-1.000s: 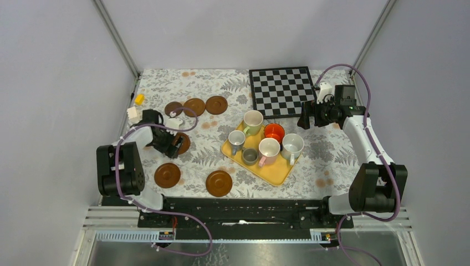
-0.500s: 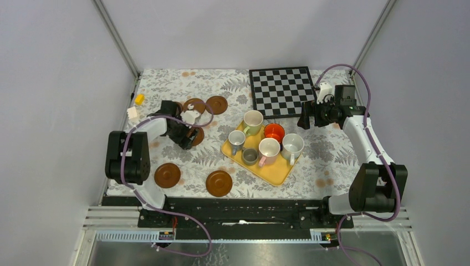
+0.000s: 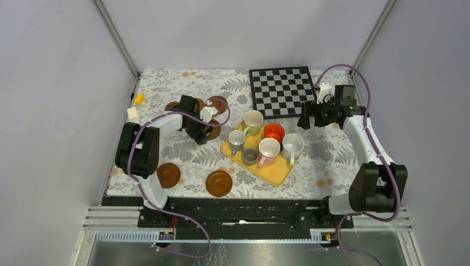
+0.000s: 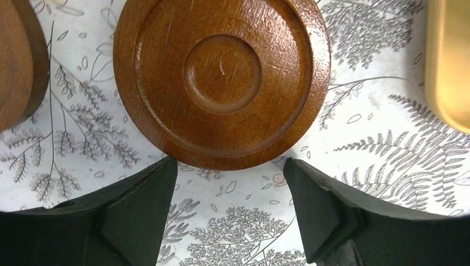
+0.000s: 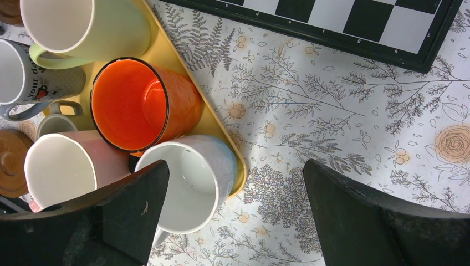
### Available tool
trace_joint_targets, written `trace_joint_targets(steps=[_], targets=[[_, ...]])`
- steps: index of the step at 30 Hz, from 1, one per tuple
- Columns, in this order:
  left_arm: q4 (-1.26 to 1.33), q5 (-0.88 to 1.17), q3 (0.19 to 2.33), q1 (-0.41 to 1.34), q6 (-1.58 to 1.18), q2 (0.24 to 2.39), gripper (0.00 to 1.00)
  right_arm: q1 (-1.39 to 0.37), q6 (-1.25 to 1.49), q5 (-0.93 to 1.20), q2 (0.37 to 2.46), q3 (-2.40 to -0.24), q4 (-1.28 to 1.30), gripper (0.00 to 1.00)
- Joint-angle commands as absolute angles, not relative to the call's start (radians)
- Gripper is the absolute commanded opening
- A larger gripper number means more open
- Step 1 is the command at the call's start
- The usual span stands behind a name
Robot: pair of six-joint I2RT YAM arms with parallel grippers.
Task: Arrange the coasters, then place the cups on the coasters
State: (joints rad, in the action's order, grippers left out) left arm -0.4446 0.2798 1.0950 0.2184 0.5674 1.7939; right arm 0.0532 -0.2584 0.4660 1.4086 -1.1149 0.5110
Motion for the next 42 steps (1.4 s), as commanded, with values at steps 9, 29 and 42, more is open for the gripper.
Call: trace_joint_targets(steps=[9, 29, 42], targets=[[-0.48, 0.26, 1.123, 0.268, 0.54, 1.792, 0.8, 0.057, -0.273, 0.482, 1.383, -1.12, 0.518, 0.98], [-0.913, 0.187, 0.795, -0.07, 0.742, 1.226, 0.96, 0.057, -0.275, 0.501, 1.379, -1.122, 0.524, 0.98], [-0.711, 0.052, 0.669, -0.189, 0.784, 1.211, 0.84, 0.057, -0.275, 0.504, 1.373, -1.123, 0.524, 0.98]])
